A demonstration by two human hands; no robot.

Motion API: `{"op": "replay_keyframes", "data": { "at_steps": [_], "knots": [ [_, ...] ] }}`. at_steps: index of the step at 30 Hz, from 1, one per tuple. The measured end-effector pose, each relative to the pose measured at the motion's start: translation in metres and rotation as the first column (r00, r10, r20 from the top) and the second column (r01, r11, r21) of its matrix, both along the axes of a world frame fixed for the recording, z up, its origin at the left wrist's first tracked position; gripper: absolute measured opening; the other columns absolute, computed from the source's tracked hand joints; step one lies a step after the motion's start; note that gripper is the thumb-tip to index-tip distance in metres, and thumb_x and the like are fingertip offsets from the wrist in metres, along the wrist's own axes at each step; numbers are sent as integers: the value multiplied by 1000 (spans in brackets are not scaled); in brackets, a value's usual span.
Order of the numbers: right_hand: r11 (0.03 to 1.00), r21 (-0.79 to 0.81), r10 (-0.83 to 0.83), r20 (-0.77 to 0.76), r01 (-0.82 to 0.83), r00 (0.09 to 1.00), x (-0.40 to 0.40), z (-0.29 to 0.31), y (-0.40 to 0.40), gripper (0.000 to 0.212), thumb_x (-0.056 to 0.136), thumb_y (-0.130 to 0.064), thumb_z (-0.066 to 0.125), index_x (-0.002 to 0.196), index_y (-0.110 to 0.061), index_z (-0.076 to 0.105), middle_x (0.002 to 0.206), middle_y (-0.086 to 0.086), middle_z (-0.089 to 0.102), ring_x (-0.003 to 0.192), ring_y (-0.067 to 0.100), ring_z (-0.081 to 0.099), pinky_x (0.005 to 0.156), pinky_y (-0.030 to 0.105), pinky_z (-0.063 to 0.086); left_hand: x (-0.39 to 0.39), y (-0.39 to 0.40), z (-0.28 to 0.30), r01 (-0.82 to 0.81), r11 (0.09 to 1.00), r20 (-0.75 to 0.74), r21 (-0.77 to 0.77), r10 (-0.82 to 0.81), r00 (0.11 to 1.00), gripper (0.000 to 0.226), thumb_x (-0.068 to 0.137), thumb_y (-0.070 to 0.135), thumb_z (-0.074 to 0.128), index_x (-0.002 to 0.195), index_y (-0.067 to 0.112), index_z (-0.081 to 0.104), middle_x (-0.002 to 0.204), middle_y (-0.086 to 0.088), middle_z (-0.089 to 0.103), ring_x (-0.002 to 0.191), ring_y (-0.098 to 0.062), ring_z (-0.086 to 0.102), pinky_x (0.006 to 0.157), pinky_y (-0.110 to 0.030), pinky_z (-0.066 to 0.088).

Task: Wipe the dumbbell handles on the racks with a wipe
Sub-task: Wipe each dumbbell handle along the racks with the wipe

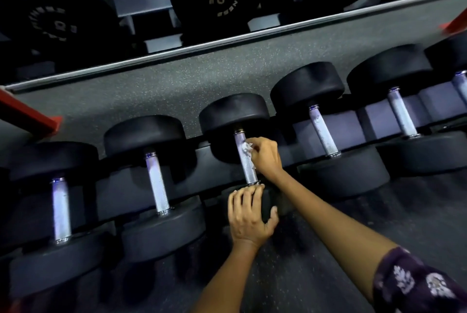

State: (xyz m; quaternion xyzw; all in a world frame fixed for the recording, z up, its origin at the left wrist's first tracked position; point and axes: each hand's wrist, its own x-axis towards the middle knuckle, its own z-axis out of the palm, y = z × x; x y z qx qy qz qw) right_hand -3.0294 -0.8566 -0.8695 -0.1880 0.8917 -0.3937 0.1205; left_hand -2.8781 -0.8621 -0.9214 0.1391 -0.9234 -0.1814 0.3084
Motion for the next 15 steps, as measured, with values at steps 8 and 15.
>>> {"op": "replay_keyframes", "data": {
  "at_steps": [8,15],
  "knots": [
    [974,213,86,-57,-72,995,7,5,-15,21,84,-16,61,97,-4,72,99,17,59,90,34,60,77,34,45,2,-1,-3,-6,1000,-2,-9,6,1000,45,83,43,47,116,12,52,100,-11,67,98,-25,52,93,-44,40],
    [957,217,169,130,-195,977,5,21,36,21,78,-4,64,97,-3,73,99,16,71,94,23,65,71,13,39,3,-3,2,-10,1000,50,-7,10,999,45,82,42,49,113,10,59,100,-11,66,97,-26,51,93,-43,38]
  ]
}}
